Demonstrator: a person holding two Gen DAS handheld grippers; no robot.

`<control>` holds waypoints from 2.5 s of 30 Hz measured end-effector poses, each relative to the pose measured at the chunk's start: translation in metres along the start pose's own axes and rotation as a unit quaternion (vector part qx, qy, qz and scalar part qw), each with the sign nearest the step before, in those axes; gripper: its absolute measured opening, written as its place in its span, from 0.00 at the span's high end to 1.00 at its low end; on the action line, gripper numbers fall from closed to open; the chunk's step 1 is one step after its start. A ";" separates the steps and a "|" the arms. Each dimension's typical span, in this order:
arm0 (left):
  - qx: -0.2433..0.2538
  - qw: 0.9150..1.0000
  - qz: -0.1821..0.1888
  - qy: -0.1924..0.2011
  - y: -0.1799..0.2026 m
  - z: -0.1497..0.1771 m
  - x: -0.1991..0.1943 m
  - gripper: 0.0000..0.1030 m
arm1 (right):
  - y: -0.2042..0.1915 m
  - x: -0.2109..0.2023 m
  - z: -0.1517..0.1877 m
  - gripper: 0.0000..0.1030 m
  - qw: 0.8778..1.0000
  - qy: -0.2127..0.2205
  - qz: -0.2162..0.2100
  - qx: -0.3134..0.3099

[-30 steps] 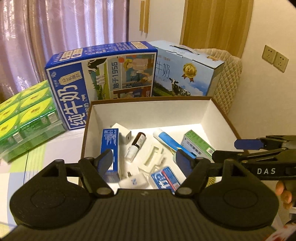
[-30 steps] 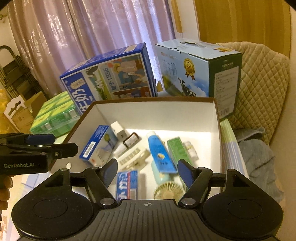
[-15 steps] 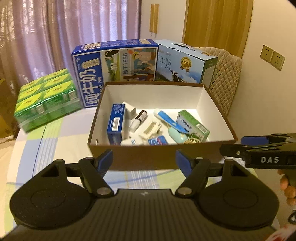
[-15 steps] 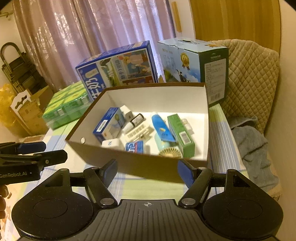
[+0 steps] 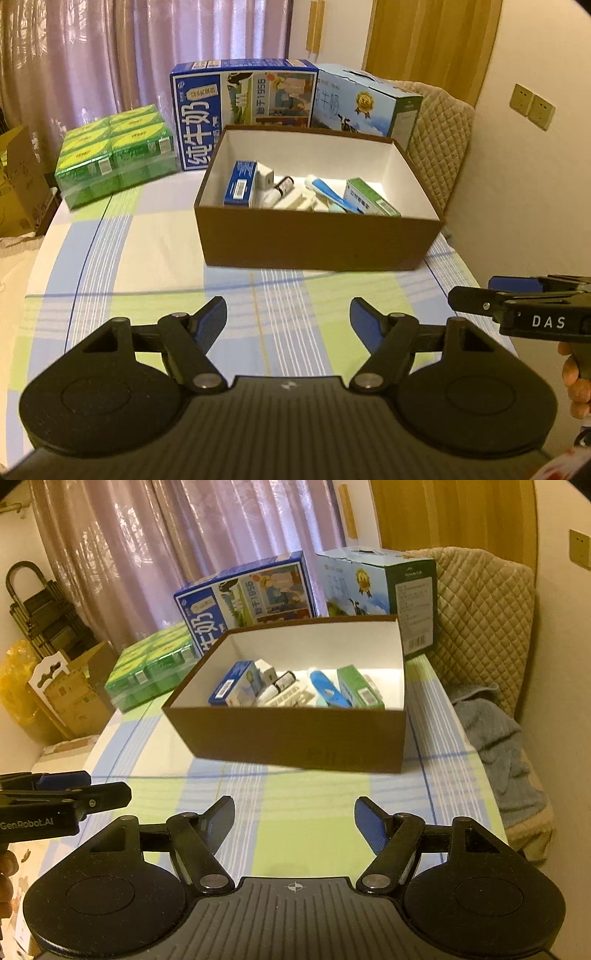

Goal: Organize rigid objects

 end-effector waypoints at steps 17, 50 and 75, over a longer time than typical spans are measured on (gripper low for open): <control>0.019 0.999 0.026 -0.007 -0.015 0.067 -0.074 0.32 | -0.064 -0.061 0.073 0.33 1.000 -0.003 0.006 0.002; 0.026 0.999 0.042 -0.006 -0.024 0.112 -0.111 0.33 | -0.101 -0.087 0.118 0.33 1.000 -0.003 0.015 -0.007; 0.023 0.999 0.047 -0.012 -0.020 0.101 -0.098 0.33 | -0.093 -0.081 0.107 0.33 1.000 -0.010 0.021 -0.012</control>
Point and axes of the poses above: each gripper's, at about its wrist camera, not at the fingertips, and x roughly the way its jaws point, y to its right, z to its underside, the point moved 3 cm from there along x, roughly the way its jaws point, and after that the axes turned 3 degrees about x, right-handed, at the moved point
